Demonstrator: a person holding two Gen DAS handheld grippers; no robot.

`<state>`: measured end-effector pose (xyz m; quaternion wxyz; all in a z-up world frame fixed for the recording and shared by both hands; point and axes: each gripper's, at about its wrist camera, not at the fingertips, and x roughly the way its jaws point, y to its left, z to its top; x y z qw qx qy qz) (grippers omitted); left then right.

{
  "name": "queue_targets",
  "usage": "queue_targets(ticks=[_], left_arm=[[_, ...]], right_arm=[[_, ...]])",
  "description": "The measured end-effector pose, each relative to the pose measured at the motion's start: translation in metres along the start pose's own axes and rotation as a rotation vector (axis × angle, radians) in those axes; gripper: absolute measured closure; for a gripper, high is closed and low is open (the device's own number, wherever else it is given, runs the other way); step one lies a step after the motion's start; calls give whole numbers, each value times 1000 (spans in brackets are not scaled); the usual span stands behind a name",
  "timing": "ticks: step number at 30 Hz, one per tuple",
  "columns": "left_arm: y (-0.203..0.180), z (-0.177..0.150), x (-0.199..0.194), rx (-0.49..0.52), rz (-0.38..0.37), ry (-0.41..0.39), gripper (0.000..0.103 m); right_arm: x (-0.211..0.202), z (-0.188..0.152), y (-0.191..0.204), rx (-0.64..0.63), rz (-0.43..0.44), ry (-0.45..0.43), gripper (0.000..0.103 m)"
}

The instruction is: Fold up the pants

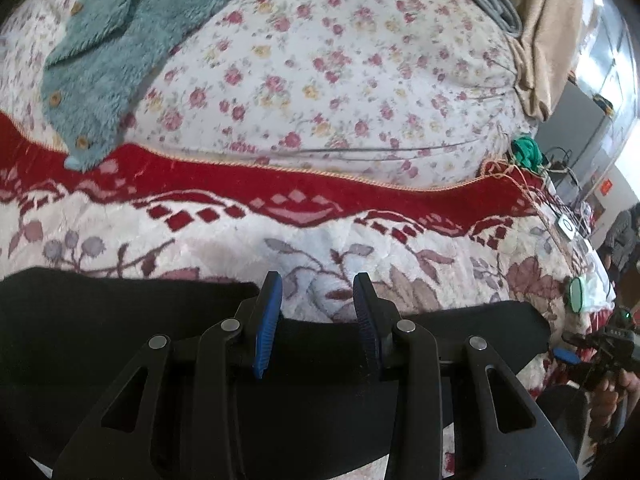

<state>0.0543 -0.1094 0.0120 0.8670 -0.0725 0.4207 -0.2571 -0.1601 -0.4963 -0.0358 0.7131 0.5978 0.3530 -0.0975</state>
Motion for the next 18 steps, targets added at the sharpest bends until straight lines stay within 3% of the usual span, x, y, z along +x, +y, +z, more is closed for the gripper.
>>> queue_targets(ticks=[2,6,9,14,15,16,17,18], left_arm=[[4,-1,1,-18,0,5,68],[10,-2,4,-52,-2,20,68],[11,-2,8,-55,-1,33,68],[10,-4,11,-46,12,41,68],[11,-4,11,-47,14,42,68],[11,-4,12,-49,17,43,68],[12,-4,12,-52,18,44,68],[12,-4,13,-54,20,46,68]], right_arm=[[8,2,-3,40,54,29,74],[27,9,-3,67,74,51,73],[39,16,2,41,-41,62,68],[51,29,6,53,-65,100,69],[50,30,11,15,-73,99,73],[47,30,22,-58,-107,87,87],[44,29,33,-124,-131,74,94],[40,27,44,-192,-142,54,95]])
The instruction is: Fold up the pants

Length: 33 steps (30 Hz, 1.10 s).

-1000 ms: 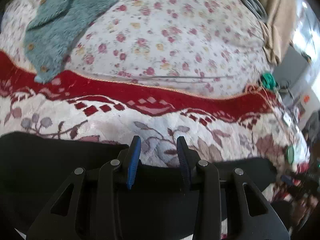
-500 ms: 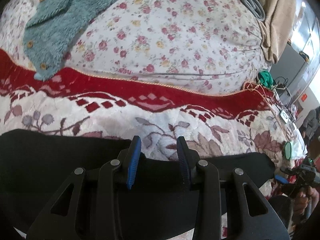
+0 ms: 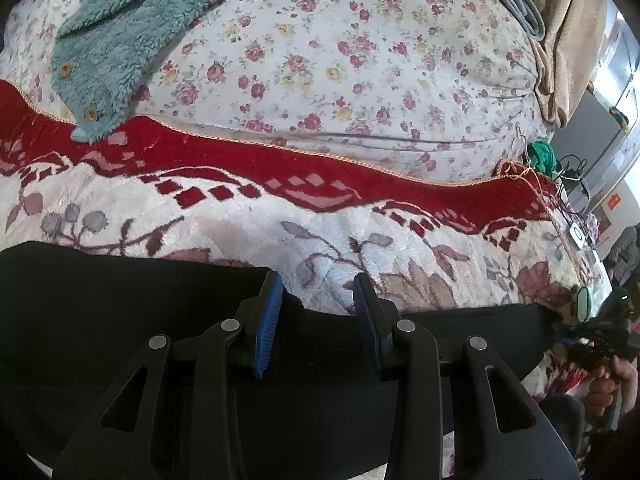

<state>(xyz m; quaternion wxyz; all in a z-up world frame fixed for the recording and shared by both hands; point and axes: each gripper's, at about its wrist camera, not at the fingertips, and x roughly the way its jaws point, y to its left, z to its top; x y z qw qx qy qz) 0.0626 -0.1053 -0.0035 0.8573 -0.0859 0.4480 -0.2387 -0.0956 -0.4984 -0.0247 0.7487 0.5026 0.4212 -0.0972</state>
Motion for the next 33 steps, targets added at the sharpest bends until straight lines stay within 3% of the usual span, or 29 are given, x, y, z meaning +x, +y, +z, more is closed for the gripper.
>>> queue_targets(ticks=[7,11,15,19,23,28,33], left_arm=[[1,0,1,-4,11,5,68],[4,0,1,-14,13,8,68],[5,0,2,-17,17,12,68],[7,0,4,-31,16,20,68],[11,0,4,-48,10,28,68],[15,0,7,-75,-3,43,68],[17,0,6,-90,0,46,68]], right_arm=[[-25,-12,43,-326,-36,-131,98],[-20,-13,31,-360,-16,-92,98],[-15,-11,10,-255,11,-13,98],[-7,-24,-9,-111,-12,105,98],[8,-30,-32,-23,-38,157,98],[-4,-22,-22,-65,-18,79,98],[-22,-14,20,-310,-30,-69,98]])
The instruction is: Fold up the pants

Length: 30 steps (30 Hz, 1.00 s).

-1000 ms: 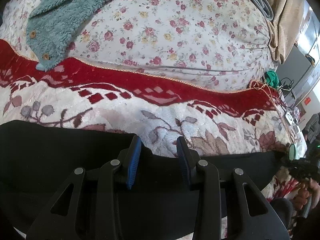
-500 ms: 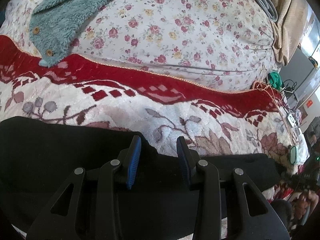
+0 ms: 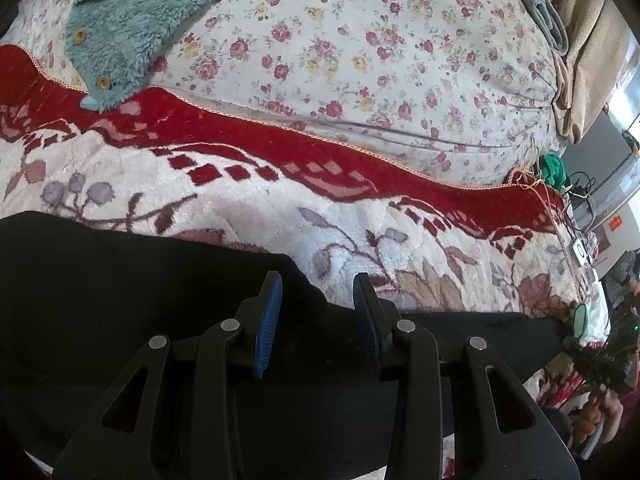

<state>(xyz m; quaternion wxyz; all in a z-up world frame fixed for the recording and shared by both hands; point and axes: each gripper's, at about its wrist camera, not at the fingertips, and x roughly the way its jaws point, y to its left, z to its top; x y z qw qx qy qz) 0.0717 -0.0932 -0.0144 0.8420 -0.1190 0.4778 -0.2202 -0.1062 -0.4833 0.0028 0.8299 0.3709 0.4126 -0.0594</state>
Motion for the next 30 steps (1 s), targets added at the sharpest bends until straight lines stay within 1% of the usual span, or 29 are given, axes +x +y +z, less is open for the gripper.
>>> queue_targets(ticks=[1,2,4,5,6,9,10,12,14,15,18,19,21,23,26,27,28,30], left_arm=[[1,0,0,-3,0,0,68],[1,0,0,-4,0,1,68],[1,0,-1,-5,-2,1,68],[2,0,-1,-5,-3,0,68],[2,0,0,-3,-1,1,68],[2,0,0,-6,-2,2,68],[2,0,-1,-7,-2,3,68],[3,0,-2,-9,-4,4,68],[3,0,-1,-11,-5,3,68],[2,0,-1,-13,-6,3,68],[2,0,-1,-17,-10,3,68],[2,1,-1,-20,-11,4,68],[2,1,-1,-18,-10,6,68],[1,1,-1,-18,-6,9,68],[-3,1,-6,-13,10,5,68],[-5,1,-8,-16,9,7,68],[-9,0,-12,-27,-20,16,68],[-24,3,-21,-19,-47,17,68]], right_arm=[[2,2,1,-19,-31,6,98],[12,3,-5,3,-80,49,98],[35,1,-28,101,-105,171,98],[42,0,-38,155,-109,212,98],[42,2,-40,170,-97,216,98],[44,3,-36,130,-115,220,98],[44,1,-37,141,-118,219,98],[40,1,-38,155,-120,203,90],[32,0,-36,153,-127,165,79],[26,-1,-37,157,-124,141,78],[8,-6,-37,157,-121,60,78],[0,-9,-36,153,-114,21,78],[-14,-19,-36,160,-87,-84,78],[-24,-27,-33,155,-88,-161,78],[-42,-35,-18,64,-127,-303,78],[-42,-37,-13,39,-143,-319,78],[-42,-38,-9,15,-144,-323,78],[-37,-36,-6,1,-130,-301,78]])
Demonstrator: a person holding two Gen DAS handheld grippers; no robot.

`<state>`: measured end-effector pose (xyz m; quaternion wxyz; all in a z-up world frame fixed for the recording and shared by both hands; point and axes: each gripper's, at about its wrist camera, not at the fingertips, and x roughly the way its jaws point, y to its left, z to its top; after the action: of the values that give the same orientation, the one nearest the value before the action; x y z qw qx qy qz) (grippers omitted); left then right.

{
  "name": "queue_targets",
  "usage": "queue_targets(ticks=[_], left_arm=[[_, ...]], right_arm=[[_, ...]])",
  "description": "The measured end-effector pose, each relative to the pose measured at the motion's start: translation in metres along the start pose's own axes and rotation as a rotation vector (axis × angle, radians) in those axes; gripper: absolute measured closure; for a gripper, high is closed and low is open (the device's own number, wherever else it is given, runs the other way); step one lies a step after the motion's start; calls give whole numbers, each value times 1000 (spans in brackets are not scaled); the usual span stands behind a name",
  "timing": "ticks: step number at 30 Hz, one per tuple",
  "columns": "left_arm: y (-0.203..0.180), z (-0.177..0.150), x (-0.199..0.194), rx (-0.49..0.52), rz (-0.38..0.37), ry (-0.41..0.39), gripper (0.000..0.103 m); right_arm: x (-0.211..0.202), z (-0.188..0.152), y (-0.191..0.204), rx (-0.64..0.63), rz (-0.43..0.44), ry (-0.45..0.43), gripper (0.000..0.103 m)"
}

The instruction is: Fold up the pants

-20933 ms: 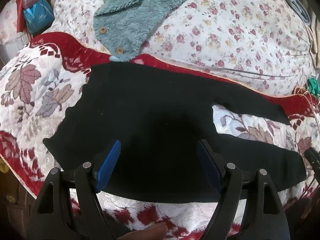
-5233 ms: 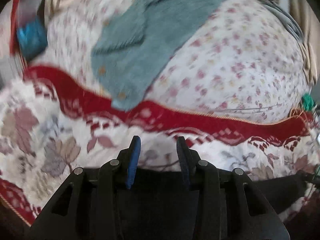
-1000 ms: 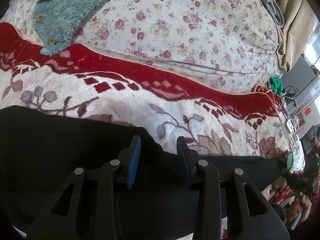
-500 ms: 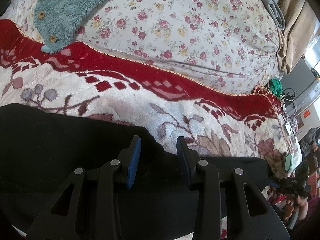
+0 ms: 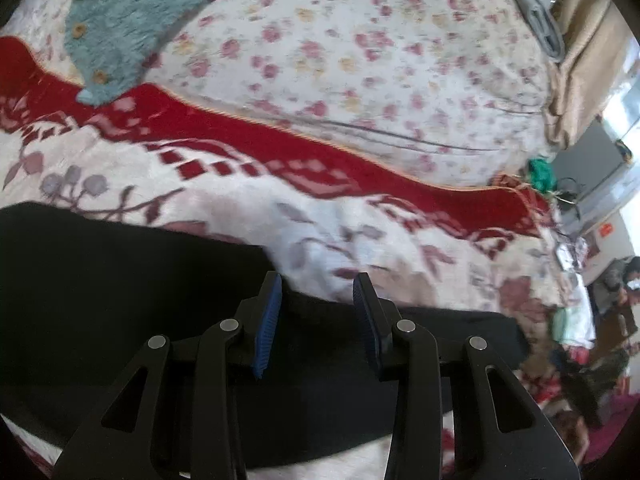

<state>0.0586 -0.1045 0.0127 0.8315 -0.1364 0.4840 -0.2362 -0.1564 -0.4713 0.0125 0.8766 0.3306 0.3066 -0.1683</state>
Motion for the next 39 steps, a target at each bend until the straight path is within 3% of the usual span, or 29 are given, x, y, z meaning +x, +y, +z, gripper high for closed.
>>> queue_targets(ticks=[2,6,10,12,14,16,17,22,31,39], left_arm=[[-16,6,-10,-8,-21,-8,68],[-61,22,-29,-62,-166,-38,68],[-98,22,-12,39,-214,-53,68],[-101,13,2,86,-215,-9,68],[-97,2,17,130,-166,22,68],[-89,-3,32,129,-108,75,68],[-87,-3,37,117,-120,97,68],[-90,-3,37,133,-88,47,68],[-104,-8,47,179,-119,30,68],[-109,-11,70,193,-72,87,68]], right_arm=[[4,1,0,13,15,16,78],[11,0,1,32,14,41,78],[13,-3,1,18,13,65,78],[14,-3,-1,27,26,75,78],[16,-4,-2,44,33,86,78],[15,-5,-1,48,33,79,78],[14,-5,0,44,35,74,78],[15,-3,-4,40,34,82,78],[13,-1,-11,62,77,79,78],[8,2,-14,70,114,70,78]])
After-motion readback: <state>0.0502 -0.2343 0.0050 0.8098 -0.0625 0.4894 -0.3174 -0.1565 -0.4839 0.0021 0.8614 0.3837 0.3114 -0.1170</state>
